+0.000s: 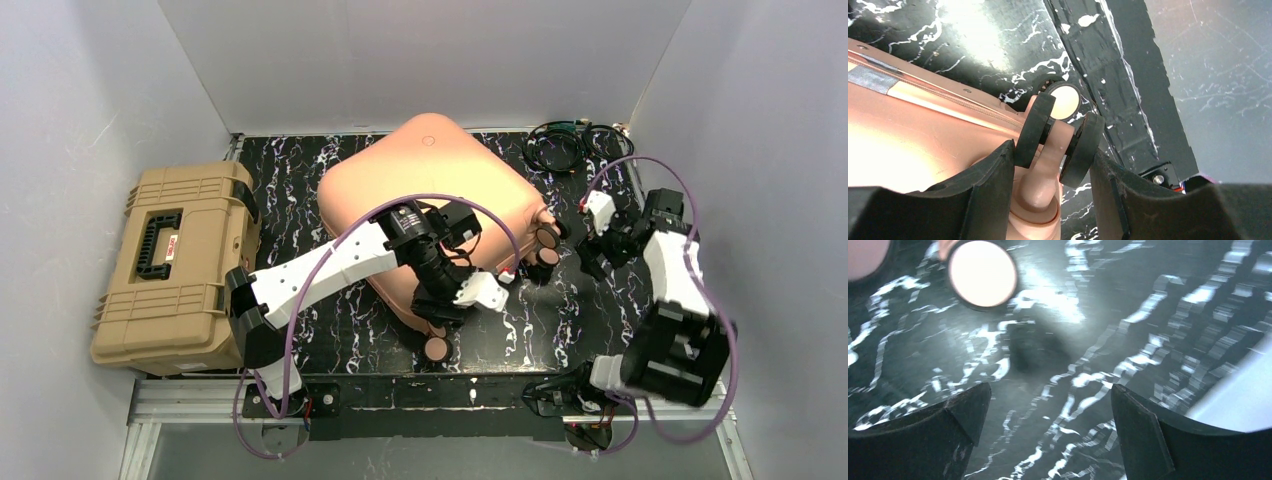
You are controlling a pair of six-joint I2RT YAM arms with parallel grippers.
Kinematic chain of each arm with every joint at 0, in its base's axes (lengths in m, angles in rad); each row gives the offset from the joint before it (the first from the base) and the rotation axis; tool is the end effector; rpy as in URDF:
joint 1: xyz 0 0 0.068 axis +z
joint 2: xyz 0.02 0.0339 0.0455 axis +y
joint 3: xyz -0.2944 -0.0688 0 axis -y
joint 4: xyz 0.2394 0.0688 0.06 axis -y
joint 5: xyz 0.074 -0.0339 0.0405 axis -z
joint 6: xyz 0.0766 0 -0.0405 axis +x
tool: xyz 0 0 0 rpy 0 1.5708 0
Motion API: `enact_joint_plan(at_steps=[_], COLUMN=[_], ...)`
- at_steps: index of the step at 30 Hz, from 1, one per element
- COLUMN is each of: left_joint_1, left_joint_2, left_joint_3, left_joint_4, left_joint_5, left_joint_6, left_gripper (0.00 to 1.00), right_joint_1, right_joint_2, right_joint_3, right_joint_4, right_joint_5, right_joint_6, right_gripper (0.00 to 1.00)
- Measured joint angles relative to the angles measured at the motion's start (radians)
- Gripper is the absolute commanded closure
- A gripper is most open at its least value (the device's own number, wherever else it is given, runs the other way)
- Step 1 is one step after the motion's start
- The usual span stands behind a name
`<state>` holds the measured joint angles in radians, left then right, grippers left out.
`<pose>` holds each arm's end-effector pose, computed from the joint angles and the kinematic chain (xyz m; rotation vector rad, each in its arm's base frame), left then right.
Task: Pack the luggage
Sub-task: Zip the luggage at the center of the board.
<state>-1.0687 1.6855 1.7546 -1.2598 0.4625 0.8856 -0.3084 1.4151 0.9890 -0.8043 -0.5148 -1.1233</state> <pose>0.1343 -0.3156 0.3500 2.3296 1.4231 -0.6874 0.2631 -0.0442 0.2274 -1.1142 2.2909 0.2184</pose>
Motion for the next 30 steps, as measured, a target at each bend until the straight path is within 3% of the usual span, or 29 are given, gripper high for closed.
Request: enact_joint_plan(at_steps=[5, 8, 14, 17, 21, 26, 30], left_joint_1=[0.026, 0.043, 0.068, 0.074, 0.078, 0.080, 0.083], left_joint_2=[0.000, 0.000, 0.000, 0.003, 0.010, 0.013, 0.024], left_joint_3=[0.000, 0.000, 0.012, 0.034, 0.058, 0.068, 0.086], left_joint_4=[0.066, 0.099, 0.114, 0.102, 0.089, 0.075, 0.060], left_joint_5=[0.014, 0.016, 0.001, -0.008, -0.010, -0.011, -0.010], left_joint_6=[-0.043, -0.062, -0.087, -0.095, -0.100, -0.102, -0.103], left_gripper=[1.00, 1.00, 1.00, 1.00, 1.00, 1.00, 1.00], right_joint_1=[-0.032, -0.047, -0.051, -0.051, -0.040, 0.074, 0.161], right_joint_2=[-0.312, -0.420, -0.362, -0.330, -0.295, -0.287, -0.258], right_joint_3=[-0.187, -0.299, -0.394, -0.479, -0.588, -0.620, -0.688], right_joint_4=[0.365, 0.506, 0.644, 0.819, 1.081, 1.281, 1.446], right_joint_5=[0.080, 0.049, -0.139, -0.219, -0.313, -0.301, -0.272], right_joint_6=[0.215, 0.280, 0.317, 0.399, 0.526, 0.545, 0.529], right_gripper=[0.02, 0.09, 0.33, 0.42, 0.37, 0.31, 0.34])
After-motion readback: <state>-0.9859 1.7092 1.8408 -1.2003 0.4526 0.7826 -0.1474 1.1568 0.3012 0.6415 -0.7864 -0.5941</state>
